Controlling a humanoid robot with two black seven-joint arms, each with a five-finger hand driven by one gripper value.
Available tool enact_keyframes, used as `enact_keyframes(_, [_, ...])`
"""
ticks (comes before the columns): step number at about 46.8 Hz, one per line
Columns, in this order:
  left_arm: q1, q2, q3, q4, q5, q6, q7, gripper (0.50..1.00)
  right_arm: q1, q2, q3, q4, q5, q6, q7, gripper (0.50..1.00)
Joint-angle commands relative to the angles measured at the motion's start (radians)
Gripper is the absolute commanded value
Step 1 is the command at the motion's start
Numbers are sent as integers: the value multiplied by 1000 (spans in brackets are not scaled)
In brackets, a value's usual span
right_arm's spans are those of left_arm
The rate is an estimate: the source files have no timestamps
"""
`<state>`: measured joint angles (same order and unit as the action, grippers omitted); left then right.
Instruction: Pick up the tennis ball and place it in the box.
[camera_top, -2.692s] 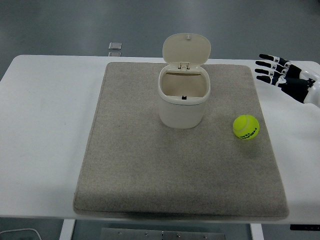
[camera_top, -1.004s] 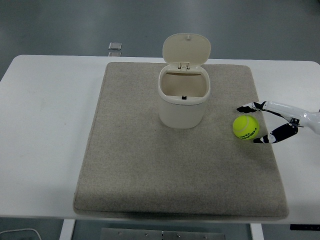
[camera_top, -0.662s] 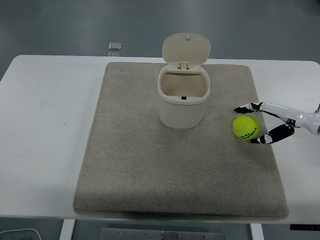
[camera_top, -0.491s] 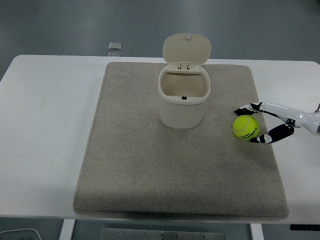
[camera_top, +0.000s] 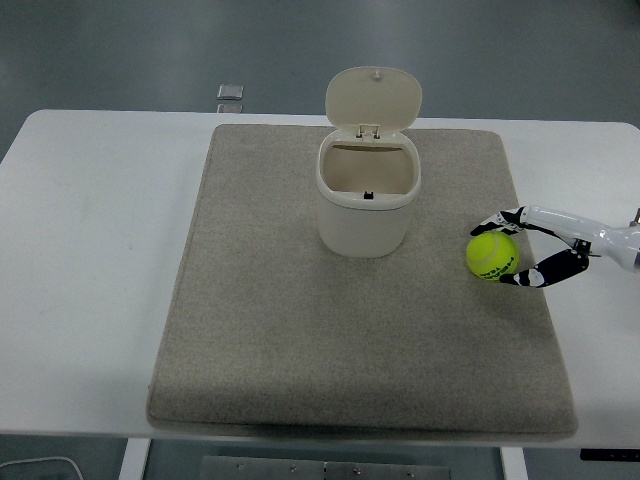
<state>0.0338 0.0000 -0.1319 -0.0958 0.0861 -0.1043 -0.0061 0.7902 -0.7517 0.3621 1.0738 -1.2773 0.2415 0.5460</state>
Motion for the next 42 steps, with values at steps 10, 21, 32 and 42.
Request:
enact_keyframes(10, [0, 0, 0, 1, 0, 0, 0, 992, 12, -15, 20, 11, 24, 36, 15, 500])
enact_keyframes(21, [0, 0, 0, 1, 1, 0, 0, 992, 95, -67, 38, 61, 110, 111, 15, 500])
enact_keyframes(32, [0, 0, 0, -1, 1, 0, 0, 992, 126, -64, 60, 126, 116, 113, 14, 500])
enact_keyframes(42, [0, 0, 0, 1, 1, 0, 0, 992, 150, -49, 104, 147, 125, 114, 20, 500])
